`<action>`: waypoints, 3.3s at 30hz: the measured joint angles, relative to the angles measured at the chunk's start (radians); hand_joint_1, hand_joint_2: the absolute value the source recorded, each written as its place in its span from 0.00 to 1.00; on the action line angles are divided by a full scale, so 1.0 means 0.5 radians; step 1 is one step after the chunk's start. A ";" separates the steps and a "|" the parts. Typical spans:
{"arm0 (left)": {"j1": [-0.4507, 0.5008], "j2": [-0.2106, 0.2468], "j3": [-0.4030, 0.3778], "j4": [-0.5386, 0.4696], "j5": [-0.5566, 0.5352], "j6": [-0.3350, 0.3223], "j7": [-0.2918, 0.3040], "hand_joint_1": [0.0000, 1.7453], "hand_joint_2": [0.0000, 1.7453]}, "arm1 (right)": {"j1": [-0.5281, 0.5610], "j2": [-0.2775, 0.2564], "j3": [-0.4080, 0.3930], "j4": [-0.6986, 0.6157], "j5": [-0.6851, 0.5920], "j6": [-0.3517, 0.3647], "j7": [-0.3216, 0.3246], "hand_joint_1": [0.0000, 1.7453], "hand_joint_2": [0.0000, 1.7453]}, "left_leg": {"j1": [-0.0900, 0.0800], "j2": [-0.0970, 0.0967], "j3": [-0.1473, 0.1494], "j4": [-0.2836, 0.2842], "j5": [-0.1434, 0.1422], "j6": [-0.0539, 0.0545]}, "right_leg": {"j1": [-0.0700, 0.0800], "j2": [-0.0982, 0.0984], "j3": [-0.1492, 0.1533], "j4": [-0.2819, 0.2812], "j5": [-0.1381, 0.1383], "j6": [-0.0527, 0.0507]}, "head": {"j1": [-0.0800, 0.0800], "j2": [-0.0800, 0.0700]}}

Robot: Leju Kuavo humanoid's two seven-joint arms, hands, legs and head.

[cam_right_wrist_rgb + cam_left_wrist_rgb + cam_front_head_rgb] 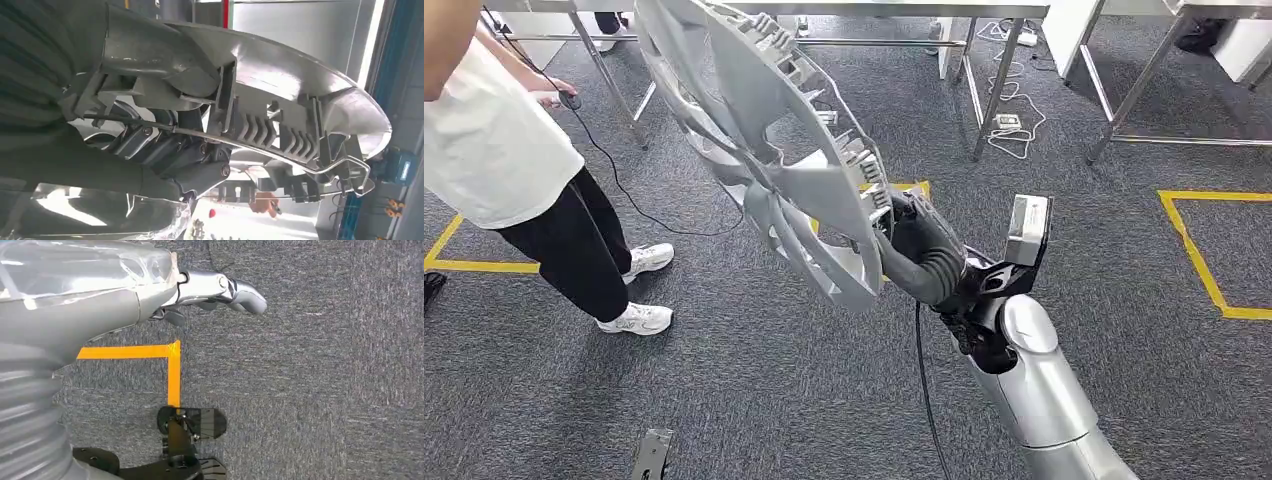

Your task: Take the parts from the cabinet and place them on the table.

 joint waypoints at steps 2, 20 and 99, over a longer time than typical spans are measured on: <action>0.000 0.001 -0.004 0.000 0.003 0.000 0.001 0.00 1.00 | 0.000 0.000 0.000 0.000 -0.001 -0.002 -0.001 1.00 1.00 | 0.000 0.000 0.000 0.000 0.000 0.000 | 0.000 0.000 0.000 0.000 0.000 0.000 | 0.000 0.000; -0.001 0.002 -0.012 0.001 0.042 0.000 0.002 0.00 1.00 | -0.001 0.008 0.000 0.000 -0.007 -0.040 -0.012 1.00 1.00 | 0.000 0.000 0.000 0.000 0.000 0.000 | 0.000 0.000 0.000 0.000 0.000 0.000 | 0.000 0.000; -0.030 0.018 -0.066 0.069 0.072 -0.011 0.000 0.00 1.00 | 0.003 0.010 -0.015 0.095 0.004 -0.080 -0.027 1.00 1.00 | 0.024 -0.006 -0.165 -0.085 0.239 0.035 | -0.075 0.046 0.652 -0.390 -0.290 0.096 | 0.026 0.000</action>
